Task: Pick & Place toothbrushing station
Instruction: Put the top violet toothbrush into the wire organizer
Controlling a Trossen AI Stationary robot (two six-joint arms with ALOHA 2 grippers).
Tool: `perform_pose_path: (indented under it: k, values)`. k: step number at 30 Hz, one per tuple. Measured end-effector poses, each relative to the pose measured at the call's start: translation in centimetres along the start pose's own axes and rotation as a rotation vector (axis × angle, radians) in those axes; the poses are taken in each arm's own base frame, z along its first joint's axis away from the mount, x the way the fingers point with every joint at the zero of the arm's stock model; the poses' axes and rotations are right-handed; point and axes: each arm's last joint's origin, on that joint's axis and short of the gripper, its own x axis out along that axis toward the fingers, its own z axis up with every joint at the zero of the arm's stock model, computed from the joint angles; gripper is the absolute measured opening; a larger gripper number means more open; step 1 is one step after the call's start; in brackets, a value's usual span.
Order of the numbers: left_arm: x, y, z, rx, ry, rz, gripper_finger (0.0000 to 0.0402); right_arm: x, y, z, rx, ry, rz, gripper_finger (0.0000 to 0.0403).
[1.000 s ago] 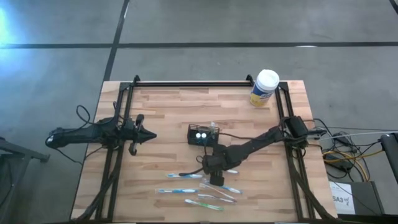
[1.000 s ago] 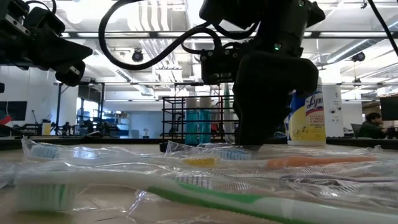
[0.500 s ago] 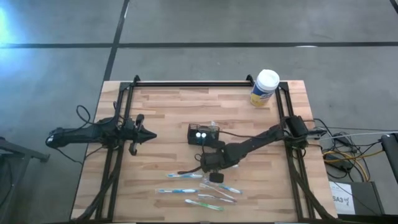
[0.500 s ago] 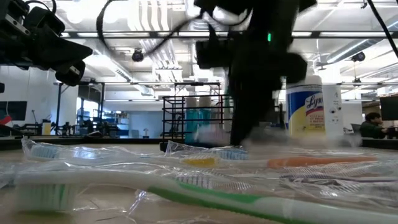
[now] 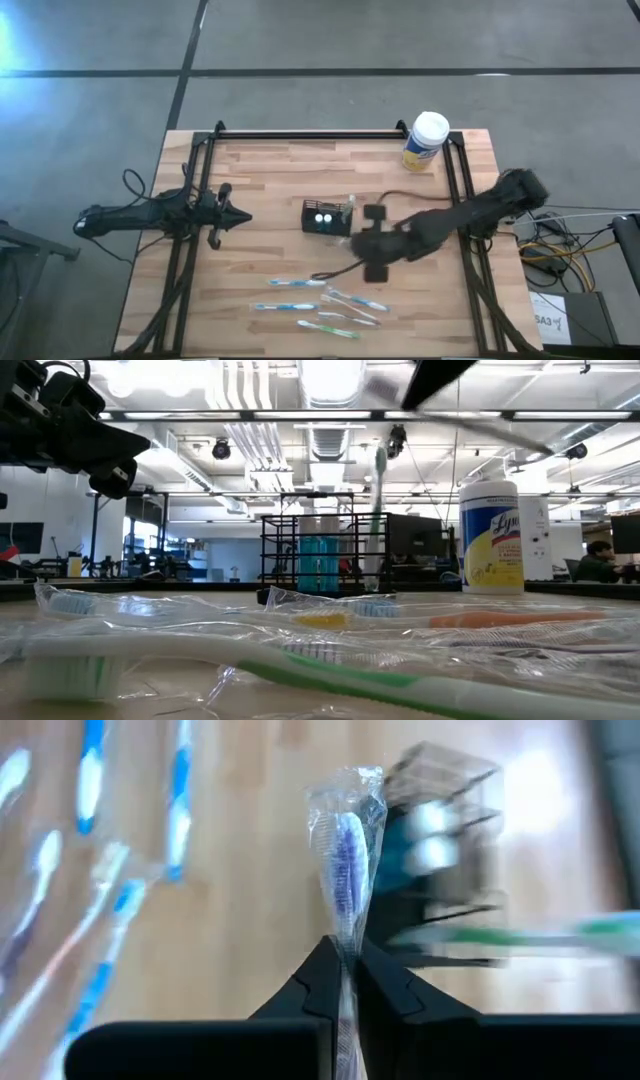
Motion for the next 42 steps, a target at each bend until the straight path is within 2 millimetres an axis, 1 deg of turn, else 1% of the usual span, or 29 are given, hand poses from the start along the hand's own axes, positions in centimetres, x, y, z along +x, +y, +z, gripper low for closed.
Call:
perform_pose_path:
  k: [3,5,7,10,13,16,22,26,31,35,38,42]
  values:
    - [0.0,0.0,0.0,0.0,-0.001,0.001,0.0019,-3.6,-1.4,-1.0,0.016,-0.197,-0.005,0.0013]
    - [0.0,0.0,0.0,0.001,-0.001,0.001,0.0019,-5.5,-2.5,-2.1,0.042,-0.336,0.025,0.0013]
    - [0.0,0.0,0.0,0.001,-0.001,0.002,0.0019,-6.6,-3.4,-3.6,0.073,-0.436,0.05,0.0013]
    - [0.0,0.0,0.0,0.002,-0.001,0.002,0.0019,-7.4,-4.7,-6.4,0.113,-0.525,0.061,0.0013]
    - [0.0,0.0,0.0,0.003,-0.001,0.002,0.0019,-7.4,-5.5,-9.3,0.157,-0.595,0.077,0.0013]
    - [0.0,0.0,0.0,0.003,-0.002,0.01,0.0019,-7.0,-5.9,-11.8,0.208,-0.681,0.099,0.0013]
    - [0.0,0.1,0.0,0.003,-0.005,0.025,0.0019,-5.6,-6.3,-16.0,0.26,-0.829,0.115,0.0013]
    - [0.0,0.1,0.0,0.003,-0.006,0.026,0.0019,-4.5,-6.4,-18.2,0.29,-0.901,0.122,0.0013]
    - [0.0,0.1,0.0,0.003,-0.006,0.027,0.0019,-3.5,-6.4,-20.3,0.338,-0.984,0.141,0.0013]
    - [0.0,0.1,0.0,0.003,-0.006,0.027,0.0019,-2.8,-6.5,-21.6,0.358,-1.01,0.149,0.0013]
    - [0.0,0.1,0.0,0.003,-0.006,0.028,0.0019,-2.4,-6.5,-22.3,0.373,-1.024,0.155,0.0013]
    - [0.0,0.1,0.0,0.003,-0.006,0.028,0.0019,-2.4,-6.6,-22.8,0.408,-1.054,0.163,0.0013]
